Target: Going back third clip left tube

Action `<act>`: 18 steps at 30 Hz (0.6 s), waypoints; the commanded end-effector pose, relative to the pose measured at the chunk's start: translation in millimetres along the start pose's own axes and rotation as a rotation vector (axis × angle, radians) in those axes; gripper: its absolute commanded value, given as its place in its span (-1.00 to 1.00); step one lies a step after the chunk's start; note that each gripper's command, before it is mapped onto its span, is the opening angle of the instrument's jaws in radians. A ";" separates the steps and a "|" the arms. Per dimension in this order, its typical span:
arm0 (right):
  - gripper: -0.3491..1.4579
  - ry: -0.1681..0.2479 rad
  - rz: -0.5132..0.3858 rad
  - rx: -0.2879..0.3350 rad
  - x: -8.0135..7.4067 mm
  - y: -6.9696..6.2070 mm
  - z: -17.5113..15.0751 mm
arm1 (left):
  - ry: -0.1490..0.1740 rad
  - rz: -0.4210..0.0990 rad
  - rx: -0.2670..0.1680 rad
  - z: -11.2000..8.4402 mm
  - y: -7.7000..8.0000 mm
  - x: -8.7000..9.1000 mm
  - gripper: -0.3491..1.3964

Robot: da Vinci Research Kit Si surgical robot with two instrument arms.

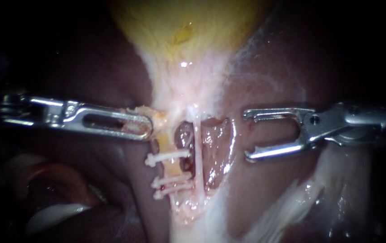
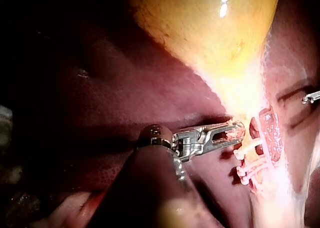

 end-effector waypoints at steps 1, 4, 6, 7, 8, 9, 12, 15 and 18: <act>-0.06 0.000 0.000 0.000 0.0 0.0 0.1 | -0.003 0.002 -0.003 0.4 0.2 0.0 -1.00; -0.06 0.000 0.000 0.000 0.0 0.0 0.1 | -0.010 0.004 -0.009 1.8 0.9 -0.1 -1.00; -0.06 0.000 0.000 0.000 0.0 -0.1 0.1 | -0.008 0.004 -0.012 2.7 1.3 -0.3 -1.00; -0.06 0.000 0.000 0.000 0.0 -0.1 0.1 | -0.004 0.005 -0.012 3.0 1.4 -0.3 -1.00; -0.06 0.000 0.000 0.000 0.0 -0.1 0.1 | -0.005 0.005 -0.013 3.2 1.6 -0.4 -1.00; -0.06 0.000 0.000 0.000 0.0 -0.1 0.1 | -0.002 0.006 -0.014 3.5 1.7 -0.4 -1.00; -0.06 0.000 0.000 0.000 0.1 -0.2 0.1 | 0.000 0.007 -0.016 4.1 2.1 -0.3 -1.00; -0.06 0.000 0.000 0.000 0.1 -0.2 0.1 | 0.004 0.009 -0.017 4.5 2.4 -0.3 -1.00; -0.06 0.000 0.000 0.000 0.1 -0.2 0.1 | 0.006 0.010 -0.018 4.5 2.6 -0.3 -1.00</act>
